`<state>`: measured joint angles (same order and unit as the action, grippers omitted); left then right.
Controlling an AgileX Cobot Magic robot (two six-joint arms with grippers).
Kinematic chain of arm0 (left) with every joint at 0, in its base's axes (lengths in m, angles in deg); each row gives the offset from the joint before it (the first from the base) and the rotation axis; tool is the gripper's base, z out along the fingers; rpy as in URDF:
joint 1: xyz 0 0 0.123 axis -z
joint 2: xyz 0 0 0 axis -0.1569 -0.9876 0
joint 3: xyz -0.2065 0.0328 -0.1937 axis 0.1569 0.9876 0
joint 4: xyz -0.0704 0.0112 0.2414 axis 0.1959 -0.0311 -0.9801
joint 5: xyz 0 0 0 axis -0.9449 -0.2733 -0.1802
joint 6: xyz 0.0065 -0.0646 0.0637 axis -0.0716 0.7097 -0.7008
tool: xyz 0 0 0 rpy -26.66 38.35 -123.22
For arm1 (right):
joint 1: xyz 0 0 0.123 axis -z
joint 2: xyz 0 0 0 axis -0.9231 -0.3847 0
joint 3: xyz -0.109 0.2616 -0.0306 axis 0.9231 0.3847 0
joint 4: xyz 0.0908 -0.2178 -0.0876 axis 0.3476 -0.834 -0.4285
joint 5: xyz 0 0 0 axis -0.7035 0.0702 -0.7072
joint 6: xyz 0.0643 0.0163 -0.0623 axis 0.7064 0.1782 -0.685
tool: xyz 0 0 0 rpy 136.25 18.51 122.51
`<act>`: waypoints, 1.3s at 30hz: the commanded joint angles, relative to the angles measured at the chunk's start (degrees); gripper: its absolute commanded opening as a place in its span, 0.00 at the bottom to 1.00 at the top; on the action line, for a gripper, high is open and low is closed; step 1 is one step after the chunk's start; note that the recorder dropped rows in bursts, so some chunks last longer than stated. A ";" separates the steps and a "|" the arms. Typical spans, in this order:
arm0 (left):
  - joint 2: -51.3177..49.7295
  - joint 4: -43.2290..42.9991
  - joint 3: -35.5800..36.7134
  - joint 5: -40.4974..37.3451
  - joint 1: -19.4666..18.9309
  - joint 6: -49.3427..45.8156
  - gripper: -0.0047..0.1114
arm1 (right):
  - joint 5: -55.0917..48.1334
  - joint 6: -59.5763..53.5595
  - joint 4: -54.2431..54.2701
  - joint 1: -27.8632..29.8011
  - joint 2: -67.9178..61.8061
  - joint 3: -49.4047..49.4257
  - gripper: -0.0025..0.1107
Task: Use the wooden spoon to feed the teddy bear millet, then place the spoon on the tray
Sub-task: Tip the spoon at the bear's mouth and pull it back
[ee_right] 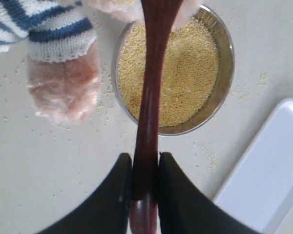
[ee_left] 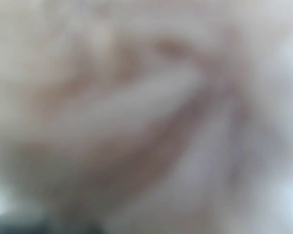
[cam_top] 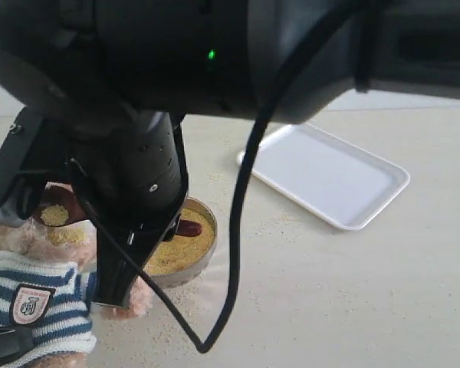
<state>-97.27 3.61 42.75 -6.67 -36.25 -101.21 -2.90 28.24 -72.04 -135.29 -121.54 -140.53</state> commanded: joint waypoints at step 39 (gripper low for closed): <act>0.48 1.10 0.11 -0.66 -0.17 -0.41 0.08 | -0.04 7.74 -15.12 -5.81 -0.46 2.41 0.03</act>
<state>-97.27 3.61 42.75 -6.67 -36.25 -101.21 -2.89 35.11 -86.59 -141.07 -122.01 -138.58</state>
